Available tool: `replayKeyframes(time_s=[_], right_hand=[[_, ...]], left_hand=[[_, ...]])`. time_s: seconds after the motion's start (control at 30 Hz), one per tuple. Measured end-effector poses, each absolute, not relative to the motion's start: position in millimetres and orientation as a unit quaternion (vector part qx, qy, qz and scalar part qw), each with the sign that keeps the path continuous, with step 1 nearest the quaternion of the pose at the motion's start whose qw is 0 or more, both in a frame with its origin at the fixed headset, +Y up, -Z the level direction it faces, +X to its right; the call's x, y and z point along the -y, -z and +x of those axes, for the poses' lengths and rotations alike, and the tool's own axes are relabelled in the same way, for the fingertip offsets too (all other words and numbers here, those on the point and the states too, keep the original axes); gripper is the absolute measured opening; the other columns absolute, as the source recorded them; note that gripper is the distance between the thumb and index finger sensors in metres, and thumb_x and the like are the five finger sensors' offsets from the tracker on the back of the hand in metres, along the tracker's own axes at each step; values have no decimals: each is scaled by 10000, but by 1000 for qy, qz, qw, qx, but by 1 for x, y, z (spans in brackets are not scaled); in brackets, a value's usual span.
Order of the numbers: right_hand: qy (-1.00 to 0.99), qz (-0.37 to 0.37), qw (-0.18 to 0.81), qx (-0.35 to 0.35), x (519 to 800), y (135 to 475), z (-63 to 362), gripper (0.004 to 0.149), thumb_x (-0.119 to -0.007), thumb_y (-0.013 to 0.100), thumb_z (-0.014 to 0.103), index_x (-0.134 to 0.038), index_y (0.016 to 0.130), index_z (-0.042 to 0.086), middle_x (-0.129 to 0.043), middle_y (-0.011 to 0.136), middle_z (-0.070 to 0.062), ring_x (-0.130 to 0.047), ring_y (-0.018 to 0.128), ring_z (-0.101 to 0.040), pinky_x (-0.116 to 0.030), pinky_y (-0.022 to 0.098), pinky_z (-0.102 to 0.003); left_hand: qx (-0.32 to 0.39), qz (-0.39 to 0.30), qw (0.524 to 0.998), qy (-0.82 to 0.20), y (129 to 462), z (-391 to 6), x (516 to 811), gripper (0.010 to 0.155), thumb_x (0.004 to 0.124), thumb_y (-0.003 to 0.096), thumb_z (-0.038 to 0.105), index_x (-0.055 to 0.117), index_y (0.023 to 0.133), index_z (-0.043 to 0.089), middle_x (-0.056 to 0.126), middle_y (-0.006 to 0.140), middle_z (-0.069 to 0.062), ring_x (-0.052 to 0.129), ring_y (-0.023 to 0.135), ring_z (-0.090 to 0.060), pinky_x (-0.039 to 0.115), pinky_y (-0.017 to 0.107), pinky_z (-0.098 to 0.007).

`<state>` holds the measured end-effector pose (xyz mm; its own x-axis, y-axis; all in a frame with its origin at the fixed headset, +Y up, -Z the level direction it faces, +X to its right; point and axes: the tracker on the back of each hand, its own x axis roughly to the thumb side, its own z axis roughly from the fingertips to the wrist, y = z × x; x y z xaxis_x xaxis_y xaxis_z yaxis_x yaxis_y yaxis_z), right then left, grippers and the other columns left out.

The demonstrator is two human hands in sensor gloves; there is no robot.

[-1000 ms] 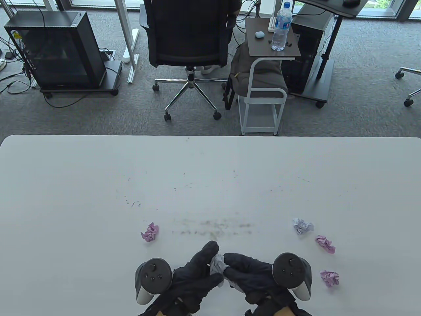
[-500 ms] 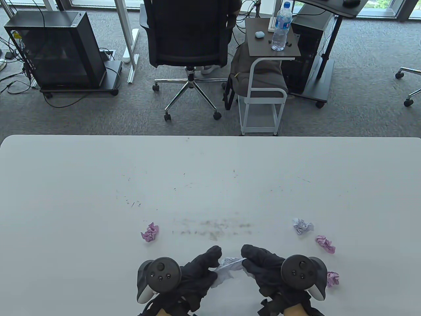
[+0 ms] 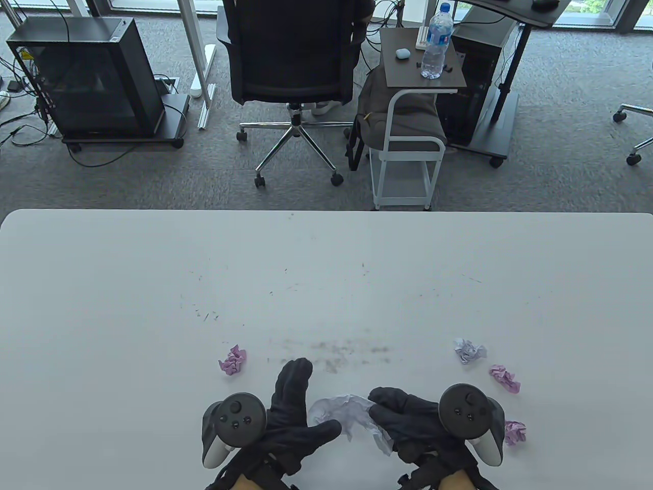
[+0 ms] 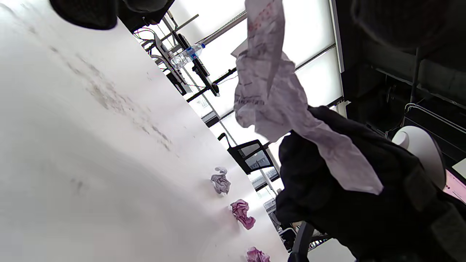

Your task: Flatten crumpled invoices and stack

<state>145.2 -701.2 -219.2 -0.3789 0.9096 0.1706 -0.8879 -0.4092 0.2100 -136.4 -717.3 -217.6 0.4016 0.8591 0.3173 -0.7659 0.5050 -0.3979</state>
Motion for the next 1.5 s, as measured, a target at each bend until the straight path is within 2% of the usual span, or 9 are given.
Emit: replayKeyframes(time_s=[0.37,0.57,0.7,0.8,0.97,1.03,1.2,1.33,1.5], right_hand=[[-762,121,635,-34,707,213,130,409,-781,547,273,-722,879,43,-950,558,-83,-990,289,-157,-926,234,-381],[-755,150,636,-61,704,214,124,409,-786,544,269,-728,879,40,-951,559,-91,-990,292,-168,-922,237,-392],[-798,164,578,-46,700,217,136,412,-789,543,260,-724,890,47,-941,584,-104,-984,320,-197,-910,257,-417],[-845,174,505,-11,695,218,143,420,-797,529,254,-723,898,67,-939,615,-105,-987,361,-221,-906,292,-440],[-900,178,399,6,695,220,152,470,-821,503,223,-684,934,93,-896,724,-134,-970,478,-271,-884,376,-488],[-910,171,377,-1,697,221,155,511,-823,506,220,-637,963,89,-850,780,-153,-941,538,-297,-862,406,-509],[-897,206,389,37,695,216,151,786,-797,469,543,-489,1044,102,-568,1028,-270,-748,806,-463,-798,461,-597],[-880,283,376,-57,698,213,126,844,-804,464,562,-435,1067,102,-521,1068,-308,-706,859,-501,-770,498,-628],[-864,300,389,-106,704,218,113,477,-847,519,290,-653,933,155,-801,902,-233,-937,660,-358,-863,431,-542]], left_hand=[[256,-177,733,-605,215,-117,733,1180,734,492,706,-95,1042,71,-87,1047,-282,374,1011,-632,590,662,-675],[172,-79,753,-631,220,-138,733,538,649,633,310,500,1087,64,341,1104,-272,660,942,-531,724,615,-569],[164,-64,730,-661,223,-146,729,456,670,620,264,645,1031,70,535,1063,-272,794,880,-491,760,593,-568],[174,-79,760,-621,224,-145,724,446,703,600,229,709,991,17,836,844,-236,1023,615,-354,886,447,-497],[176,-82,811,-553,223,-145,722,448,724,589,232,743,974,3,932,625,-158,1031,315,-201,903,270,-422],[184,-75,840,-505,223,-144,720,448,724,590,245,752,969,9,943,575,-139,1016,260,-178,902,241,-410],[216,-59,891,-394,220,-134,715,454,739,583,300,810,916,1,959,489,-94,1005,185,-162,900,196,-403],[259,-75,890,-368,217,-121,714,454,743,579,302,811,923,12,963,527,-114,1026,231,-193,904,232,-423],[298,-92,859,-406,218,-122,717,453,767,559,306,824,934,57,955,598,-115,1037,317,-221,902,305,-445]])
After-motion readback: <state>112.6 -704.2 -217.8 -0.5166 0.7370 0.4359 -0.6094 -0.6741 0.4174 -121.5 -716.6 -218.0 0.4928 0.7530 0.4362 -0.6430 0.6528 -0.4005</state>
